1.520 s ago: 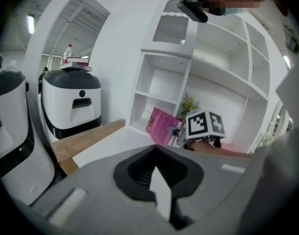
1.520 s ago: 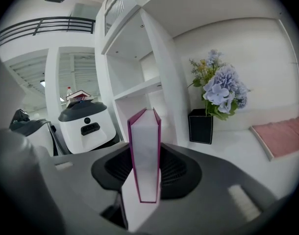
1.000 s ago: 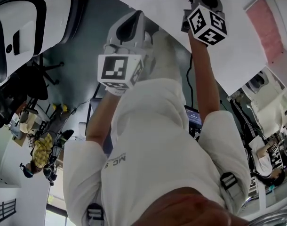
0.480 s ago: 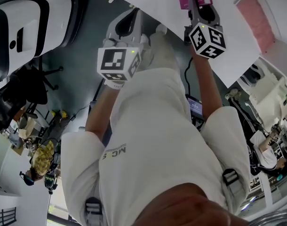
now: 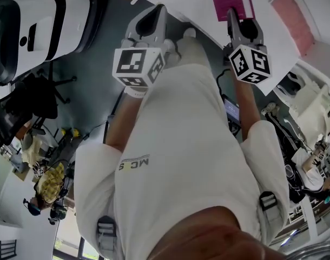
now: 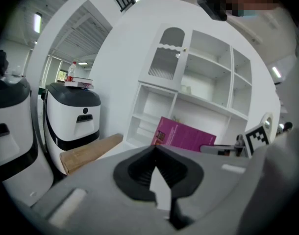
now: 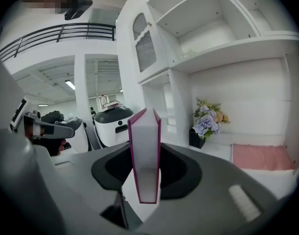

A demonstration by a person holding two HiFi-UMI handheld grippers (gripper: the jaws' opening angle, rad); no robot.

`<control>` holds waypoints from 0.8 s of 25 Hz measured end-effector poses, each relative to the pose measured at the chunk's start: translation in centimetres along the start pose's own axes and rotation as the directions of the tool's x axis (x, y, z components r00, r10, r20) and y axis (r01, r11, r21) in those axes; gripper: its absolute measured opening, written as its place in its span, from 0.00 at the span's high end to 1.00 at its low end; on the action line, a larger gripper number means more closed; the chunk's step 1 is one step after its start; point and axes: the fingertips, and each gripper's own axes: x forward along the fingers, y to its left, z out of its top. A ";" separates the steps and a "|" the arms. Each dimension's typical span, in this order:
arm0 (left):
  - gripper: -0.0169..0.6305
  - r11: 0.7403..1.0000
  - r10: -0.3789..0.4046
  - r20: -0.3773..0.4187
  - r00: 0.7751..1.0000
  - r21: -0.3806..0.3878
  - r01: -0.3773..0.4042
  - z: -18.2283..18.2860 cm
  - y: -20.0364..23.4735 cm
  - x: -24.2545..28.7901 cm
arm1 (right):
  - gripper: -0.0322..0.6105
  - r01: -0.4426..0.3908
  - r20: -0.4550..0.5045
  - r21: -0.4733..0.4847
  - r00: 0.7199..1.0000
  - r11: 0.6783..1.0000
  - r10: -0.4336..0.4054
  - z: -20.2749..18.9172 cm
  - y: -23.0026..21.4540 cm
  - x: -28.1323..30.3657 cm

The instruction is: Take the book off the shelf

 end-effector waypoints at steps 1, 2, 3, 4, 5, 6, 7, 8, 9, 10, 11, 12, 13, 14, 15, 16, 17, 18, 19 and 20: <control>0.97 1.000 0.004 0.010 1.000 0.005 -0.004 0.4 0.1 -0.5 | 0.73 0.001 0.004 0.001 1.000 1.000 -0.001 0.3 0.4 -0.7; 0.97 1.000 0.007 0.019 1.000 0.009 -0.007 0.7 0.2 -1.1 | 0.73 0.002 0.008 0.002 1.000 1.000 -0.002 0.5 0.8 -1.3; 0.97 1.000 0.009 0.028 1.000 0.011 -0.009 1.0 0.4 -1.7 | 0.73 0.003 0.012 0.002 1.000 1.000 -0.003 0.8 1.2 -1.8; 0.97 1.000 0.011 0.038 0.999 0.014 -0.012 1.2 0.6 -2.3 | 0.73 0.004 0.019 0.003 1.000 1.000 -0.004 1.1 1.7 -2.2; 0.97 1.000 0.013 0.048 0.999 0.020 -0.014 1.5 0.8 -2.8 | 0.73 0.003 0.028 0.006 1.000 1.000 -0.003 1.5 2.0 -2.5; 0.97 0.999 0.016 0.055 0.998 0.029 -0.017 1.7 0.8 -3.2 | 0.73 0.003 0.038 0.011 0.999 1.000 -0.004 1.9 2.3 -2.9; 0.97 0.999 0.017 0.058 0.998 0.038 -0.020 1.8 0.7 -3.5 | 0.73 0.003 0.045 0.016 0.999 1.000 -0.004 2.2 2.5 -3.4; 0.97 0.999 0.018 0.058 0.998 0.042 -0.020 1.8 0.6 -3.9 | 0.73 0.003 0.048 0.019 0.999 1.000 -0.004 2.3 2.6 -3.9; 0.97 0.999 0.017 0.056 0.998 0.043 -0.020 1.8 0.5 -4.1 | 0.73 0.002 0.048 0.022 0.999 1.000 -0.003 2.4 2.7 -4.3; 0.97 0.999 0.017 0.056 0.998 0.043 -0.019 1.8 0.5 -4.3 | 0.73 0.000 0.047 0.024 0.999 1.000 -0.002 2.5 2.8 -4.6; 0.97 0.999 0.016 0.056 0.998 0.045 -0.018 1.8 0.5 -4.4 | 0.73 -0.001 0.047 0.025 0.999 1.000 0.000 2.7 2.9 -4.7; 0.97 0.999 0.016 0.058 0.998 0.047 -0.018 1.9 0.6 -4.5 | 0.73 -0.002 0.050 0.024 0.999 1.000 0.001 2.9 3.0 -4.9; 0.97 0.999 0.015 0.060 0.998 0.050 -0.018 2.0 0.7 -4.6 | 0.73 -0.001 0.055 0.024 0.998 1.000 0.000 3.1 3.1 -5.0; 0.97 0.998 0.015 0.062 0.998 0.052 -0.018 2.1 0.9 -4.8 | 0.73 0.001 0.060 0.026 0.998 1.000 -0.003 3.2 3.2 -5.2; 0.97 0.998 0.016 0.063 0.998 0.054 -0.019 2.1 1.0 -5.0 | 0.73 0.006 0.064 0.029 0.998 1.000 -0.007 3.3 3.3 -5.4; 0.97 0.998 0.018 0.065 0.998 0.056 -0.021 2.2 1.0 -5.3 | 0.73 0.010 0.066 0.033 0.998 0.999 -0.012 3.4 3.4 -5.6; 0.97 0.998 0.021 0.067 0.998 0.057 -0.025 2.2 1.1 -5.6 | 0.73 0.014 0.068 0.038 0.998 0.999 -0.016 3.4 3.4 -5.9; 0.97 0.998 0.025 0.070 0.997 0.057 -0.029 2.2 1.2 -5.9 | 0.73 0.017 0.069 0.041 0.997 0.999 -0.020 3.5 3.5 -6.1; 0.97 0.998 0.028 0.071 0.997 0.055 -0.032 2.1 1.4 -6.0 | 0.73 0.019 0.069 0.043 0.997 0.999 -0.022 3.5 3.5 -6.3; 0.97 0.998 0.031 0.073 0.997 0.054 -0.035 2.1 1.5 -6.1 | 0.73 0.019 0.068 0.045 0.997 0.999 -0.022 3.6 3.4 -6.5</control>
